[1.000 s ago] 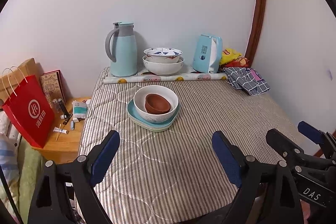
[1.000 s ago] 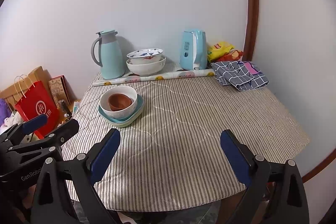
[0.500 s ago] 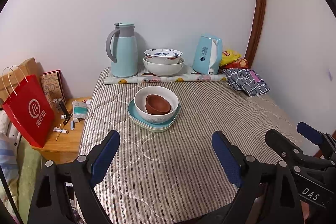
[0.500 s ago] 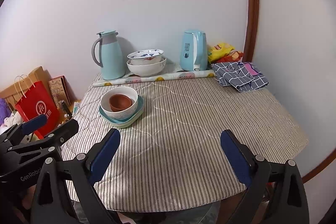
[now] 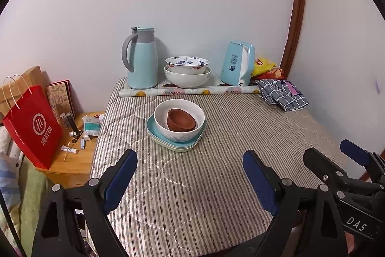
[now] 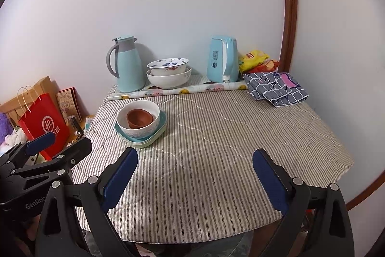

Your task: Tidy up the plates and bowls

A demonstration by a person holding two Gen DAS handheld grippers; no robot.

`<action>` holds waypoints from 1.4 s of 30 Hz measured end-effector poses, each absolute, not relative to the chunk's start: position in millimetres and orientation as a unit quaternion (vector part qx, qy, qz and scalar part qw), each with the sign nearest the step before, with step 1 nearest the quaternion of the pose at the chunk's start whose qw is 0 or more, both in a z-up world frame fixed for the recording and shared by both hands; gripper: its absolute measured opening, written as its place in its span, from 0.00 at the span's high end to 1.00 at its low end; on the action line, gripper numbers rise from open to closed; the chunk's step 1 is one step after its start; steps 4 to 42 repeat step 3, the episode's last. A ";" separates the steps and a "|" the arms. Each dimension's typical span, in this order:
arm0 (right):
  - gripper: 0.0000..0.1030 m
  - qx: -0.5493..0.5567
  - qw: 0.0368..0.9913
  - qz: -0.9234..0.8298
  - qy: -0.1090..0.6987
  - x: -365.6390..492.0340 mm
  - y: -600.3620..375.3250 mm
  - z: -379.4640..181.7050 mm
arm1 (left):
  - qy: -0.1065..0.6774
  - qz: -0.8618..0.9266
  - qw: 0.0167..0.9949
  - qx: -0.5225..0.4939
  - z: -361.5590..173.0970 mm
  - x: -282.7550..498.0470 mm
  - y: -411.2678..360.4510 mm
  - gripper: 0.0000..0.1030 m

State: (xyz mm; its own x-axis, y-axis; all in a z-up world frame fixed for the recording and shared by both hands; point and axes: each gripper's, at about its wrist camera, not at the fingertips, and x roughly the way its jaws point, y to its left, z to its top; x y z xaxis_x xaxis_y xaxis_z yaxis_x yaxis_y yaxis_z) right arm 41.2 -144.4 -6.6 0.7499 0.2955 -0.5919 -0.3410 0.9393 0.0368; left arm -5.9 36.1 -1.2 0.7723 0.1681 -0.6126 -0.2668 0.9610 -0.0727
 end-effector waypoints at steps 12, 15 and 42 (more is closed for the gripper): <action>0.07 -0.038 0.934 0.171 0.311 42.1 -143.2 -7.8 | 0.318 0.116 0.938 -0.077 -3.9 -4.8 36.7 0.13; 0.07 -0.038 0.934 0.171 0.311 42.1 -143.2 -7.8 | 0.318 0.116 0.938 -0.077 -3.9 -4.8 36.7 0.13; 0.07 -0.038 0.934 0.171 0.311 42.1 -143.2 -7.8 | 0.318 0.116 0.938 -0.077 -3.9 -4.8 36.7 0.13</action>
